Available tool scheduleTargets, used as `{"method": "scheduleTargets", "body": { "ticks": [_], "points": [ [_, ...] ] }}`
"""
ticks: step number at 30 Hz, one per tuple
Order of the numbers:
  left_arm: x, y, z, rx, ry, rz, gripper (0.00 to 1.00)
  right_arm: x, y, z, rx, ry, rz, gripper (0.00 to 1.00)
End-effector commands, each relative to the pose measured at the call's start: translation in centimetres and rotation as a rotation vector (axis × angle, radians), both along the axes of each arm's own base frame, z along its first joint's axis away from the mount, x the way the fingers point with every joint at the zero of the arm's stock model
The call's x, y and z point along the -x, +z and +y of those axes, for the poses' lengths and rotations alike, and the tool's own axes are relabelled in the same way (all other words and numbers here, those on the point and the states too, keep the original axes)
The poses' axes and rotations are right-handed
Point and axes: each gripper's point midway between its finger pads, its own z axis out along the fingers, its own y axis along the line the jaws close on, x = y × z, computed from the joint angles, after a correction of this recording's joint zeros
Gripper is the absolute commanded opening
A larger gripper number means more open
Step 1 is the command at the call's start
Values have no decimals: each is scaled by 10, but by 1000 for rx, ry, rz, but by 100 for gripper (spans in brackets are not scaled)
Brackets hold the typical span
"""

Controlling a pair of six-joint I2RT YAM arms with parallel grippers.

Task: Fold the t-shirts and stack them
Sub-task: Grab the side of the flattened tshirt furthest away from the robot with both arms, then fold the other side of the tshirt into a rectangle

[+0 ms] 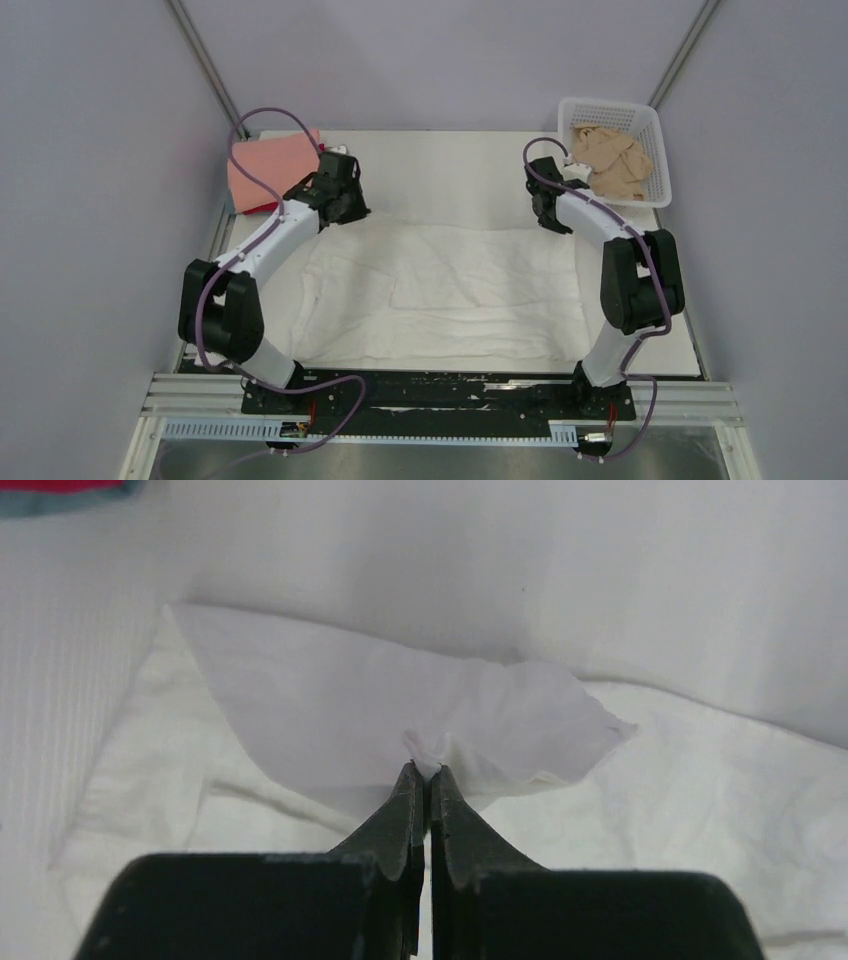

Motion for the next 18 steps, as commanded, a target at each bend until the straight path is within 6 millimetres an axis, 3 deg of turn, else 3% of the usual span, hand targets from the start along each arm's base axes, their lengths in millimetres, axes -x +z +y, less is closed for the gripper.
{"method": "scheduleTargets", "body": {
  "ticks": [1, 2, 3, 4, 5, 6, 7, 12, 18],
  "points": [
    [36, 19, 3, 36, 86, -45, 0, 0, 9, 7, -27, 46, -40, 0],
    [45, 28, 1, 55, 95, -67, 0, 2, 10, 9, -32, 55, -39, 0],
    [55, 19, 6, 35, 112, -50, 0, 3, 11, 10, -34, 61, -41, 0],
    [63, 29, 6, 53, 123, -74, 0, 5, 12, 12, -34, 70, -42, 0],
    [73, 23, 11, 41, 146, -56, 0, 8, 13, 13, -35, 76, -42, 0],
    [81, 32, 12, 53, 149, -80, 0, 10, 15, 14, -37, 80, -47, 0],
    [90, 26, 17, 44, 168, -62, 0, 12, 19, 13, -38, 80, -56, 0],
    [129, 34, 27, 76, 198, -60, 0, 24, 33, 9, -30, 85, -83, 0],
    [168, 31, 23, 124, 170, -24, 0, 32, 48, 8, -33, 123, -107, 0]
  ]
}}
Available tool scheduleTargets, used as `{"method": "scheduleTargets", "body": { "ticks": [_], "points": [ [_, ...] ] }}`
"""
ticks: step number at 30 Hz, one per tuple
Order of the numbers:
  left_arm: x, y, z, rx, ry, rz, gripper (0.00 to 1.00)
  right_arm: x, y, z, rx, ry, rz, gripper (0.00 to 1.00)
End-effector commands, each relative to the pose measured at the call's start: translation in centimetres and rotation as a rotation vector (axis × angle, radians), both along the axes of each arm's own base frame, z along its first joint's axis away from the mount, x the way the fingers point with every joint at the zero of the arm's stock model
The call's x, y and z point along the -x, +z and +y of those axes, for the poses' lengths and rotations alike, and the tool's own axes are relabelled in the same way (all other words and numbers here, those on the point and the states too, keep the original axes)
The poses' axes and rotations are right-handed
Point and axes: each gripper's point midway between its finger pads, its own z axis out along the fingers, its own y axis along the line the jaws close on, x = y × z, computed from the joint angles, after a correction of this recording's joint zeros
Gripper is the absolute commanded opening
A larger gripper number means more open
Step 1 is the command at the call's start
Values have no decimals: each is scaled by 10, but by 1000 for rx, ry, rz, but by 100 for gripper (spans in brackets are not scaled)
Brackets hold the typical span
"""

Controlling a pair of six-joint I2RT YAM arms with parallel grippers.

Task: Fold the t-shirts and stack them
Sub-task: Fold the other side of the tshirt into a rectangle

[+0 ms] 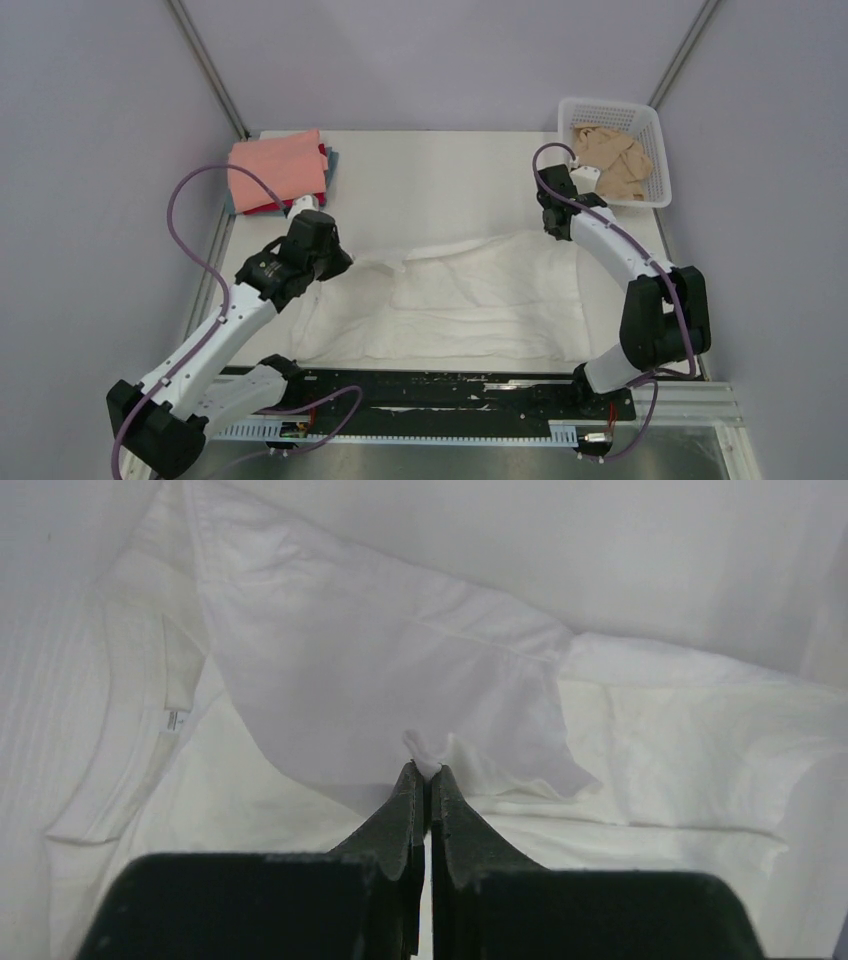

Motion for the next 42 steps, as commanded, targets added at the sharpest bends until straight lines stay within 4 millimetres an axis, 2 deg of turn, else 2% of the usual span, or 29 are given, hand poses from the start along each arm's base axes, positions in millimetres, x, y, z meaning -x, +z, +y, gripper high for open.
{"method": "scheduleTargets", "body": {
  "ticks": [1, 9, 13, 14, 15, 19, 23, 24, 25, 26, 27, 28, 29, 30, 32, 33, 35, 36, 37, 38, 39, 40, 42],
  "points": [
    [31, -12, 4, 32, 27, 54, 0, 3, 17, 1, 1, 39, -42, 0],
    [69, -14, 4, 85, -41, 62, 0, 18, 21, 0, -13, 64, -50, 0],
    [84, -29, 4, 117, -55, 86, 0, 29, 23, 3, -47, 74, -60, 0],
    [89, -39, 3, 123, -62, 108, 0, 33, 21, 3, -54, 75, -58, 0],
    [92, -40, 1, 142, -74, 106, 0, 39, 16, 3, -58, 73, -46, 0],
    [111, -67, 4, 158, -77, 178, 4, 66, -4, -5, -45, 35, 41, 1],
    [130, -86, 9, 177, -48, 251, 15, 113, -27, -18, -38, -109, 159, 12],
    [132, -87, 11, 178, -40, 256, 17, 125, -27, -24, -20, -161, 167, 21],
    [135, -89, 13, 172, -29, 269, 26, 133, -25, -29, -7, -194, 159, 42],
    [138, -90, 17, 158, -19, 287, 54, 138, -23, -32, -2, -214, 147, 72],
    [137, -83, 18, 156, -8, 277, 66, 140, -18, -33, -7, -228, 125, 85],
    [141, -83, 22, 138, -4, 298, 85, 139, -12, -33, -14, -237, 95, 90],
    [139, -74, 22, 139, -9, 281, 93, 137, -4, -34, -20, -238, 57, 93],
    [140, -71, 23, 133, -12, 280, 98, 135, 4, -35, -25, -239, 19, 96],
    [136, -59, 23, 133, -21, 244, 100, 126, 19, -32, -49, -215, -46, 100],
    [131, -54, 24, 129, -14, 217, 100, 120, 24, -26, -73, -170, -74, 100],
    [117, -51, 17, 142, -27, 172, 100, 101, 26, 1, -170, 7, -125, 100],
    [104, -45, 1, 183, -63, 135, 100, 90, 24, 25, -259, 134, -155, 100],
    [97, -48, -6, 188, -92, 124, 100, 88, 16, 60, -372, 335, -143, 100],
    [83, -47, -22, 220, -120, 106, 100, 81, 20, 86, -460, 470, -187, 100],
    [76, -50, -28, 218, -137, 101, 100, 83, 15, 108, -542, 567, -189, 100],
    [62, -57, -37, 212, -136, 105, 100, 84, 12, 121, -599, 618, -182, 100],
    [43, -70, -40, 158, -109, 128, 100, 82, -1, 135, -660, 650, -144, 100]
  ]
}}
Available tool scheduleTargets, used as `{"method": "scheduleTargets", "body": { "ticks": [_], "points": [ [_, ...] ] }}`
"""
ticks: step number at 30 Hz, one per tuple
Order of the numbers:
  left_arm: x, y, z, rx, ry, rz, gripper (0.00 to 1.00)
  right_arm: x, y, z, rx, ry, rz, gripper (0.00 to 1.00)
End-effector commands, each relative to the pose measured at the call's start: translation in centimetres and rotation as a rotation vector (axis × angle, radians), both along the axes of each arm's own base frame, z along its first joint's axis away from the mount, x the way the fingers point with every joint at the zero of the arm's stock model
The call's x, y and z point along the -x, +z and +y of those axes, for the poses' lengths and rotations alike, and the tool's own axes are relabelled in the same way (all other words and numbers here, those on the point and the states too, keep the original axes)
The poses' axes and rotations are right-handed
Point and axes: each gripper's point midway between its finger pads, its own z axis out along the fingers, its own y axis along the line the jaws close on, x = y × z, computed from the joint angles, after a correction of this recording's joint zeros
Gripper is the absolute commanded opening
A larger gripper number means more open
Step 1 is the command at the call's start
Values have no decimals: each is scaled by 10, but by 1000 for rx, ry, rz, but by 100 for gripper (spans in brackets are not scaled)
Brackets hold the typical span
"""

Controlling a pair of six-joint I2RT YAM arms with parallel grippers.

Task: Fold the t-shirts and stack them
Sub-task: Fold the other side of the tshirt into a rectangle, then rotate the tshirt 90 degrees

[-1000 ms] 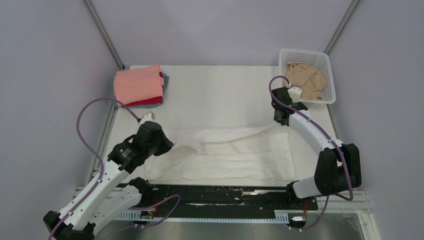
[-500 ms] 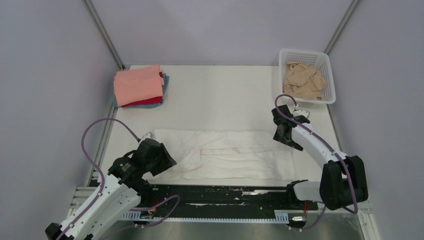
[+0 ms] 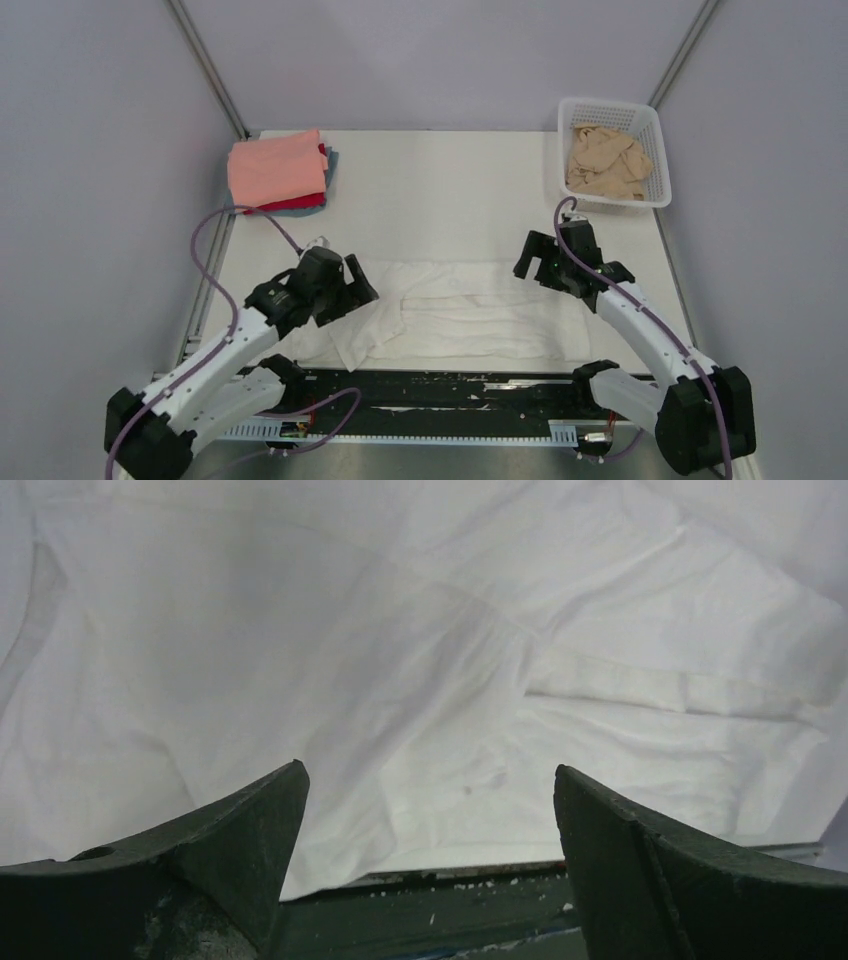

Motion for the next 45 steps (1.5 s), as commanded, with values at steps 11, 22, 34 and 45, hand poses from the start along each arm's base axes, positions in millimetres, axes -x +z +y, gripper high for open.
{"method": "scheduleTargets", "body": {
  "ticks": [11, 22, 34, 45],
  "points": [
    [-107, -106, 7, -116, 89, 198, 100, -30, -61, 47, -93, 233, 80, 100],
    [-316, -67, -74, -2, -182, 121, 100, 43, -80, 75, -232, 399, 297, 100],
    [-409, -67, -149, 312, -442, -97, 100, 181, -81, 202, -446, 1104, 565, 100],
    [-454, -48, -149, 386, -336, -223, 100, 149, -58, 259, -342, 1096, 363, 100]
  ]
}}
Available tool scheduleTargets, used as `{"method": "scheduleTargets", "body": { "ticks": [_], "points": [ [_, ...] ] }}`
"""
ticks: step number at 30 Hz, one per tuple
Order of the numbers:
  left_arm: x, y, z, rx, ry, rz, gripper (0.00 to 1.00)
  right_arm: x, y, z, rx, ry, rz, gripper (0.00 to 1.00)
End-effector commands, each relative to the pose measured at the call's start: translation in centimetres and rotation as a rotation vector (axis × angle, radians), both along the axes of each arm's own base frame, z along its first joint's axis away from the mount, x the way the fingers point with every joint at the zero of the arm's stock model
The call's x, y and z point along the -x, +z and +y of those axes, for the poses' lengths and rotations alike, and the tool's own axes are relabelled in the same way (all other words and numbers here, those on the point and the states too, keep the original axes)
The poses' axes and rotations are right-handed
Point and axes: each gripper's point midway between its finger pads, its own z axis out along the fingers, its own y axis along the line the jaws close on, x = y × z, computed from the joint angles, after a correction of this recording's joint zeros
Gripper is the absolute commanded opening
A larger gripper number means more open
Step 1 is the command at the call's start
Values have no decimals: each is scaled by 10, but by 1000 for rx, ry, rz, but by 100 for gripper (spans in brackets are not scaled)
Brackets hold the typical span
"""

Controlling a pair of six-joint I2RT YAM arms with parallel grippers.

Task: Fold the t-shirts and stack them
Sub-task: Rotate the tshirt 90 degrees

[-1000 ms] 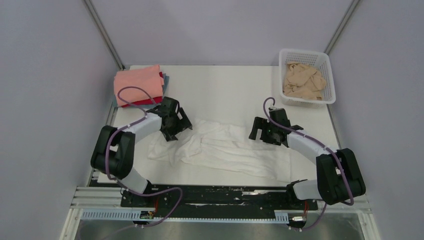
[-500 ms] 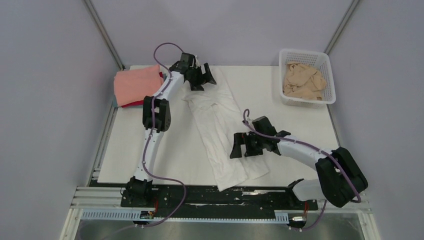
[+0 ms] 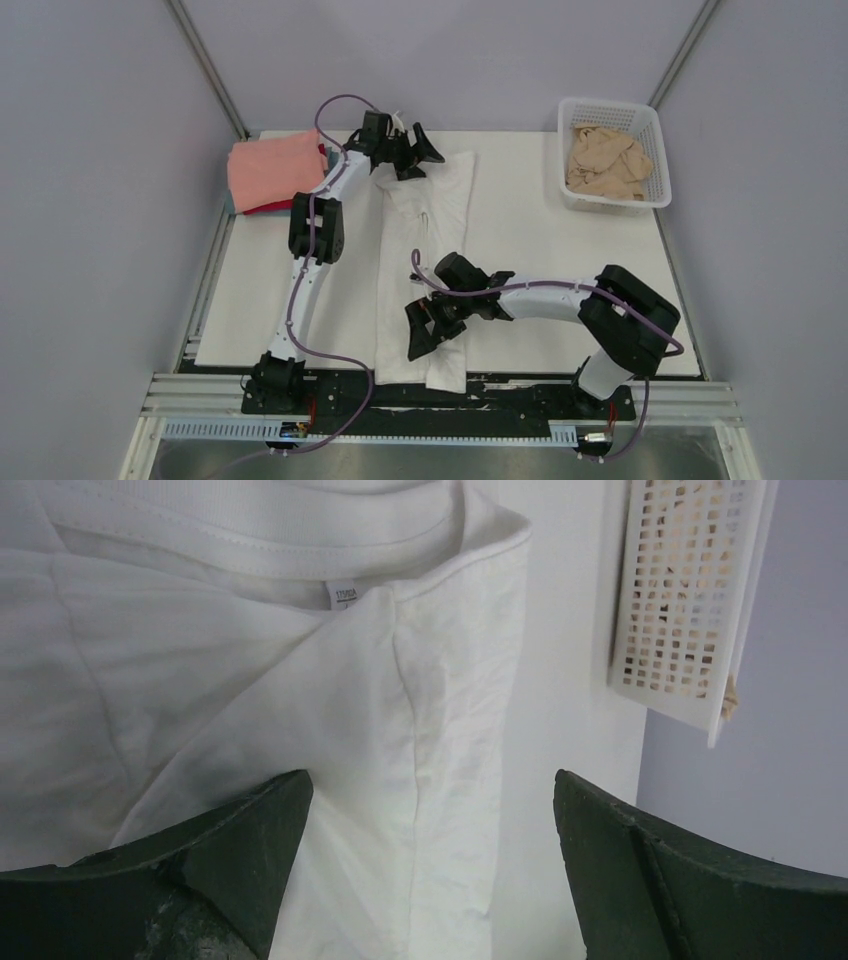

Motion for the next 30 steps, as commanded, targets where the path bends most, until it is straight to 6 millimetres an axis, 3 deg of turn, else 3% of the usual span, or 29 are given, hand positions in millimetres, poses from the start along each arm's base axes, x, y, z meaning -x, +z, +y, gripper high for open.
{"method": "scheduleTargets", "body": {
  "ticks": [1, 4, 9, 13, 14, 15, 16, 17, 18, 19, 20, 21, 22, 23, 24, 25, 26, 27, 28, 29, 30],
  "points": [
    [-38, -2, 21, -58, 142, -101, 100, -12, 7, -12, 92, -100, -74, 100],
    [-51, 14, 32, -99, 188, -168, 100, -22, 32, -28, 112, -179, -160, 100],
    [-63, 59, 41, -122, 245, -269, 100, -44, 57, -67, 170, -394, -284, 100],
    [-47, 117, 35, -80, 188, -326, 100, -38, 62, -85, 133, -482, -237, 100],
    [-38, 140, 34, -67, 168, -342, 100, -35, 61, -89, 131, -487, -228, 100],
    [-28, 142, 31, -63, 133, -334, 100, -31, 58, -92, 138, -502, -206, 100],
    [-14, 166, 28, -60, 109, -354, 100, -28, 54, -96, 151, -518, -187, 100],
    [-4, 165, 27, -81, 80, -355, 100, -26, 49, -100, 165, -535, -169, 100],
    [13, 188, 25, -93, 64, -369, 100, -24, 46, -104, 178, -549, -153, 100],
    [21, 185, 27, -134, 54, -370, 100, -20, 40, -108, 193, -561, -135, 100],
    [42, 204, 25, -158, 42, -374, 100, -17, 35, -111, 203, -570, -118, 100],
    [50, 189, 29, -236, 66, -345, 100, -14, 31, -114, 212, -580, -103, 100],
    [71, 207, 37, -278, 86, -342, 100, -13, 28, -116, 219, -588, -93, 100],
    [86, 177, 44, -377, 112, -279, 100, -10, 25, -117, 223, -585, -82, 100],
    [107, 205, 54, -395, 154, -314, 100, -7, 24, -117, 225, -577, -76, 100],
    [131, 154, 63, -494, 176, -215, 100, -6, 23, -118, 222, -572, -71, 99],
    [145, 189, 72, -465, 270, -291, 100, -5, 23, -118, 221, -572, -68, 98],
    [180, 139, 77, -525, 251, -198, 100, -4, 21, -120, 224, -579, -65, 96],
    [196, 163, 85, -479, 341, -252, 100, -3, 18, -122, 230, -589, -62, 95],
    [232, 151, 88, -466, 350, -252, 100, -3, 15, -124, 234, -599, -61, 93],
    [257, 112, 101, -506, 392, -182, 100, -3, 13, -125, 236, -605, -60, 91]
  ]
}}
